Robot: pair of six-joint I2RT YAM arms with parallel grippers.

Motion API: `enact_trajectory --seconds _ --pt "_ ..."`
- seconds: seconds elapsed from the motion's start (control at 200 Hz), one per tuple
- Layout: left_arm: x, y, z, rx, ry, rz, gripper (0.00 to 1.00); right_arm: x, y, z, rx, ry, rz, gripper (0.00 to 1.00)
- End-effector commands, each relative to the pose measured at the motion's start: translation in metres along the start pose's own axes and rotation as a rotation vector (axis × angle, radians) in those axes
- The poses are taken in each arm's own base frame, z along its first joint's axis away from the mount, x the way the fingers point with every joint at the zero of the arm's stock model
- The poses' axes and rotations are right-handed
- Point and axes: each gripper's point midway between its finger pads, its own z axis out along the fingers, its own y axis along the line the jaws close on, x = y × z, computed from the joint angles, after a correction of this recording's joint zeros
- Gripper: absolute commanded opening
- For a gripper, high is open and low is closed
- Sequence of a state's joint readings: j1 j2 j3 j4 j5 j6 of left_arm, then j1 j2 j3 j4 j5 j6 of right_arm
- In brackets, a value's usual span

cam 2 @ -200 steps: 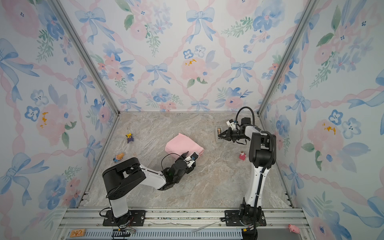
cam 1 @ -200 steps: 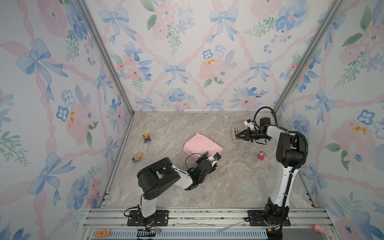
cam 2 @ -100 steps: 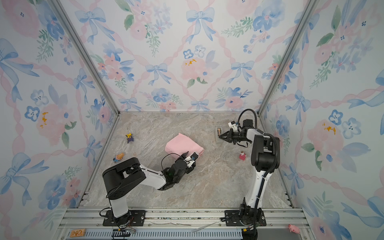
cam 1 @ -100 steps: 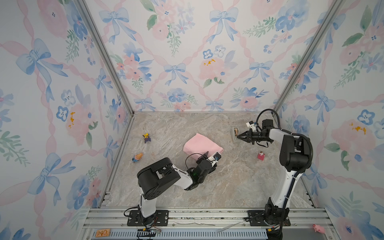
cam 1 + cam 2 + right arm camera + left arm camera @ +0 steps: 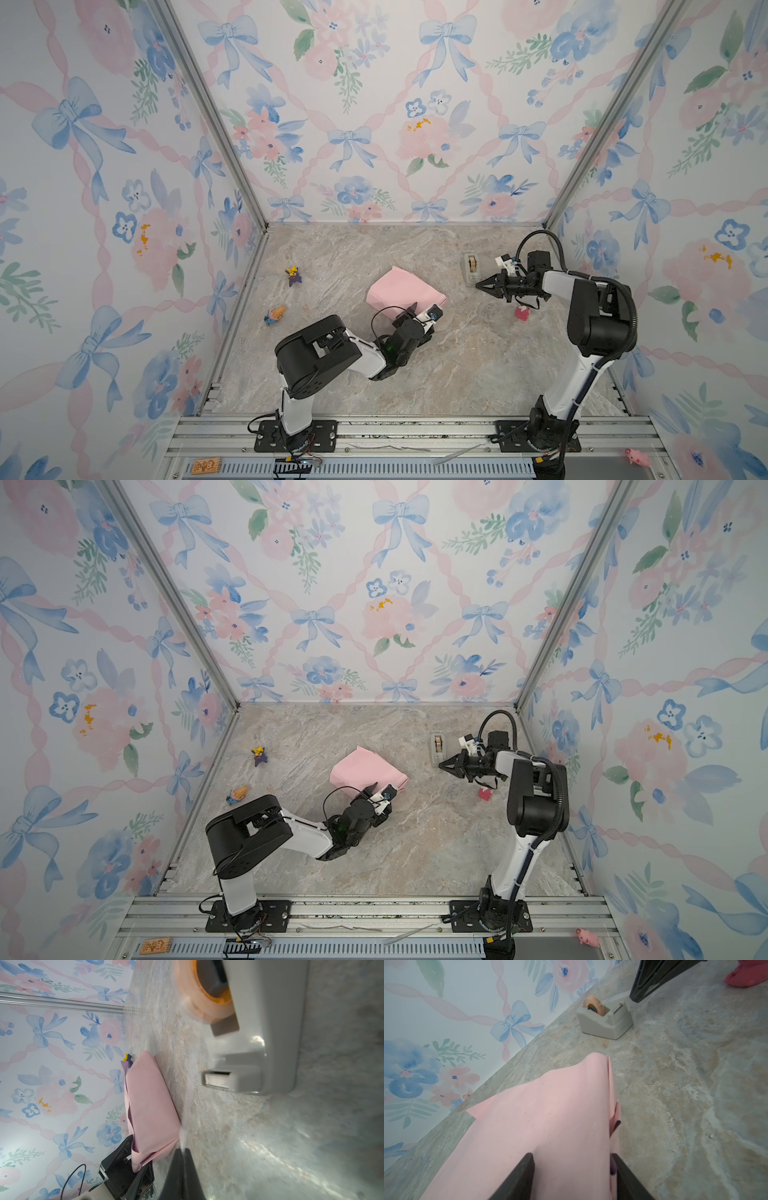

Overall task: Wrap a gift box in wrapping paper
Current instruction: Tear off the tape with the cutter.

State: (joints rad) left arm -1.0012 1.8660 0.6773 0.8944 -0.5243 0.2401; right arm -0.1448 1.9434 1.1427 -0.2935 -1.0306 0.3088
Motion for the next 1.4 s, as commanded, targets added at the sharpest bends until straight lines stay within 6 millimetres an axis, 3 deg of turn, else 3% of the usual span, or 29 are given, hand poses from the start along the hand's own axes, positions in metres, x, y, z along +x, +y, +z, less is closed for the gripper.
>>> enact_trajectory --seconds 0.0,0.465,0.965,1.395 --pt "0.082 -0.024 -0.004 0.091 0.240 0.098 0.59 0.003 0.002 -0.006 0.005 -0.030 0.010 0.00" --pt "0.081 -0.024 -0.004 0.092 0.238 0.096 0.59 0.012 -0.030 0.015 0.027 -0.025 0.094 0.00" --pt "0.082 -0.024 -0.005 0.091 0.240 0.096 0.59 0.016 -0.069 0.018 0.191 -0.017 0.173 0.00" --pt "0.082 -0.024 -0.004 0.092 0.239 0.099 0.59 0.022 -0.076 0.011 0.311 -0.014 0.242 0.00"
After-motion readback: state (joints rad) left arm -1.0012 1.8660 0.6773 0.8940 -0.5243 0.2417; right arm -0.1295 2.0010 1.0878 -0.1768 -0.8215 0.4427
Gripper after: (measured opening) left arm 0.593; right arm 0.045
